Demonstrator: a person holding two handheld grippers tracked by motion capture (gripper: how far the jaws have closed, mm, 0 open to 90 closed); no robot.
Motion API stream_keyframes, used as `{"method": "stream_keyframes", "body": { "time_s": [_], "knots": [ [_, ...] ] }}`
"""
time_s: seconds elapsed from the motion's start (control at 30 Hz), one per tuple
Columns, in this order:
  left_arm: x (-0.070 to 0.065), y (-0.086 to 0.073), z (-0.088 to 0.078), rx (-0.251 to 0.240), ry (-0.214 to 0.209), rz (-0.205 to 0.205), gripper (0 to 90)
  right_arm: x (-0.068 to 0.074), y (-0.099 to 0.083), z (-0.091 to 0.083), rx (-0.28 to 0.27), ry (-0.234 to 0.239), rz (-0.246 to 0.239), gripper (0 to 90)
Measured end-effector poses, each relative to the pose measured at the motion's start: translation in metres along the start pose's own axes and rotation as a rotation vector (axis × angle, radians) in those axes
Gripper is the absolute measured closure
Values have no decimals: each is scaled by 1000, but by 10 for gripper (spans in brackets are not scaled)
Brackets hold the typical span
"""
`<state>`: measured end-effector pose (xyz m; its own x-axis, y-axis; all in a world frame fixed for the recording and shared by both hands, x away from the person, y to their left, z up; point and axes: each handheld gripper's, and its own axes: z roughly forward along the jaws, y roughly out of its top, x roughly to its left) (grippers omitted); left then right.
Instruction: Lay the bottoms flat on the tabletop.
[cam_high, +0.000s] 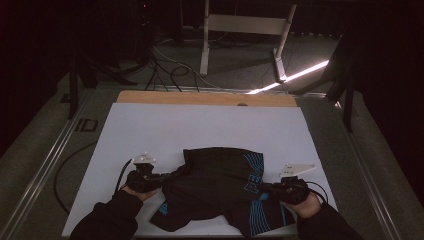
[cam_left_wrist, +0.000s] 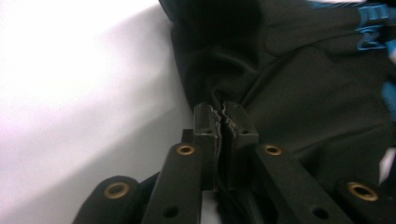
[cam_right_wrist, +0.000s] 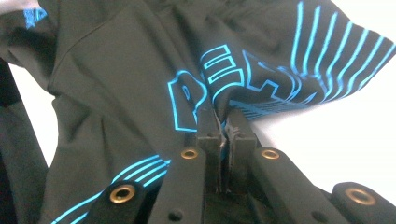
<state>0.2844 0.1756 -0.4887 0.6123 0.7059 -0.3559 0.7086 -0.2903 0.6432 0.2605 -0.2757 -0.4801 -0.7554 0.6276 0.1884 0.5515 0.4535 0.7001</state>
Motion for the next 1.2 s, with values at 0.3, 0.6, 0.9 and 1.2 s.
{"method": "stream_keyframes", "body": {
  "time_s": [0.3, 0.6, 0.9, 1.2],
  "knots": [
    [5, 1, -5, -2, -1, 26, 577, 0, 0, -4, -36, 8, 7, 699],
    [8, 25, -9, -81, 31, 106, 434, -18, 29, -16, -160, -30, 11, 317],
    [20, 40, 15, -77, 48, 113, 381, -56, 42, 12, -140, -74, 58, 145],
    [31, 48, 28, -95, 36, 113, 359, -102, 38, 48, -57, -131, 173, 269]
  ]
}}
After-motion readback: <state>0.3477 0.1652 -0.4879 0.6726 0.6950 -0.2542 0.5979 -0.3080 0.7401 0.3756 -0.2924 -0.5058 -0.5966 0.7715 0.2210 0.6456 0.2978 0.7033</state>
